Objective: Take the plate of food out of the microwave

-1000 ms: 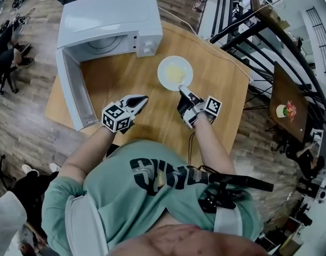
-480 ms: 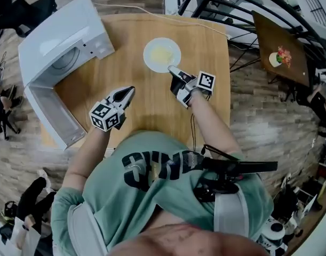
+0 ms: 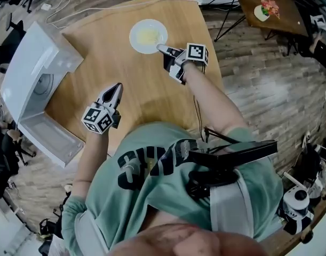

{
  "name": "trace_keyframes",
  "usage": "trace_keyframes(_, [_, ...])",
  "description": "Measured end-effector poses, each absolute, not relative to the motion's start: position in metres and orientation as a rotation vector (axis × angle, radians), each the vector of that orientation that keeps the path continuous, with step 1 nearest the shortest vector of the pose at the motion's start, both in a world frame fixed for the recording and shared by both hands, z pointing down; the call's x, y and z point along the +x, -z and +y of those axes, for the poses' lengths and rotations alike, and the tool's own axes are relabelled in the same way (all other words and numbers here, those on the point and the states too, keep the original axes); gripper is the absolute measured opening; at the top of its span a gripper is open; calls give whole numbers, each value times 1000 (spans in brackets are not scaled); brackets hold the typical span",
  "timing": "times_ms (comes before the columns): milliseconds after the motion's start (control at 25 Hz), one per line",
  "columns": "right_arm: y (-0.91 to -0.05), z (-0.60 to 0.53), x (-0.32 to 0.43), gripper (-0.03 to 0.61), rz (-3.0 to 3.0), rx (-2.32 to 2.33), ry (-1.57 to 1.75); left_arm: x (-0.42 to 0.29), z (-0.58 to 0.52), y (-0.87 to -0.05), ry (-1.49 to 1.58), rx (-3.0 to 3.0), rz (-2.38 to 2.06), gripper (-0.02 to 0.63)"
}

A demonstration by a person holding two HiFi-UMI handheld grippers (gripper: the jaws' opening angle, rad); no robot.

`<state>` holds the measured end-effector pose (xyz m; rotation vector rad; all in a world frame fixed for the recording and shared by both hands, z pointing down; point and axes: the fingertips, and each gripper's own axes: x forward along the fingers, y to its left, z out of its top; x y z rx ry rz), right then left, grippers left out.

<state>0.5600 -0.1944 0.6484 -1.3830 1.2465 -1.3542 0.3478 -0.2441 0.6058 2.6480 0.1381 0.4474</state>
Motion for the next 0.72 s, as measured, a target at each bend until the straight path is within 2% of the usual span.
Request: trace_keyframes(720, [-722, -189, 616, 20, 1237, -1407, 1498, 385, -222, -622, -521, 2610, 62, 2])
